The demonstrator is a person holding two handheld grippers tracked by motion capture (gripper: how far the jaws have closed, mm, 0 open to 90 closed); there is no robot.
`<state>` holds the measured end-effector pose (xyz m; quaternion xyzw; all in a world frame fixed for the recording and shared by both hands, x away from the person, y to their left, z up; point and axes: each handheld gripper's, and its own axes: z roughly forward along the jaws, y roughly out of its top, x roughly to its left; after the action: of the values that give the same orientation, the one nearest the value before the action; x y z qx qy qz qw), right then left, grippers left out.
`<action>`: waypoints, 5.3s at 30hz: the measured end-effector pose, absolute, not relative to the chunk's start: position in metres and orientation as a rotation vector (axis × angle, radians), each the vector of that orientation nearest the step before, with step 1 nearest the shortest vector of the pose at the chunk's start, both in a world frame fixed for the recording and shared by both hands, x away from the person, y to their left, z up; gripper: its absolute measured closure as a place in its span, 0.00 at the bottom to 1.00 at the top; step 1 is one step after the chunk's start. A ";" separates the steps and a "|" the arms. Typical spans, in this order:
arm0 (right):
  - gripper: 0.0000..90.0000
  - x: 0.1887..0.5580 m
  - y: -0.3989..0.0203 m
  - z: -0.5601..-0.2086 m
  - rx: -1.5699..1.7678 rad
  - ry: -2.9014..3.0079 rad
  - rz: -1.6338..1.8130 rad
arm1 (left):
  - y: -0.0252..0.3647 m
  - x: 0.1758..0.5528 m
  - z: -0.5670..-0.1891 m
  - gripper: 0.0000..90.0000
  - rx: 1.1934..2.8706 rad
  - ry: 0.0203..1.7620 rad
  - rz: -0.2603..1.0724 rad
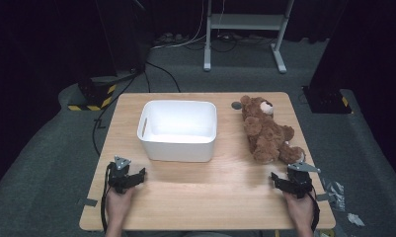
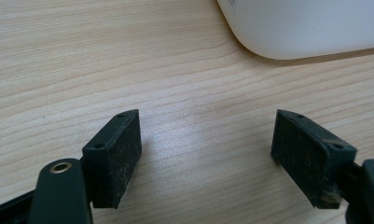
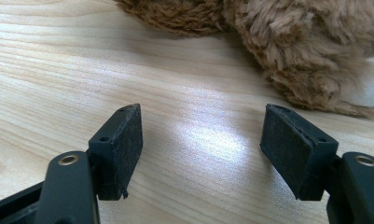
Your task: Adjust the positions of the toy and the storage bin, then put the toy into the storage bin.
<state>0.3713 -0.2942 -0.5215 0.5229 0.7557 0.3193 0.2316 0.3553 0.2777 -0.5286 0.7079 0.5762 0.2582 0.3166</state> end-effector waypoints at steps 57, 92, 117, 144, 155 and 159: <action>0.24 0.369 -0.289 -0.523 1.469 2.049 0.883 | 0.278 0.355 -0.529 0.26 1.857 1.526 0.683; 0.29 0.361 -0.289 -0.499 1.481 2.049 0.988 | 0.278 0.355 -0.528 0.26 1.862 1.524 0.683; 0.26 0.362 -0.297 -0.479 1.491 2.022 1.080 | 0.278 0.355 -0.528 0.26 1.862 1.524 0.683; 0.31 0.370 -0.299 -0.456 1.469 1.998 1.174 | 0.278 0.355 -0.529 0.26 1.863 1.519 0.681; 0.31 0.379 -0.299 -0.445 1.467 1.986 1.193 | 0.278 0.355 -0.529 0.26 1.864 1.519 0.681; 0.31 0.384 -0.298 -0.445 1.468 1.989 1.188 | 0.278 0.355 -0.529 0.26 1.864 1.518 0.681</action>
<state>0.3837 -0.2982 -0.4445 0.5247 0.7108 0.4244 0.1982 0.3554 0.2778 -0.5285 0.7077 0.5766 0.2586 0.3160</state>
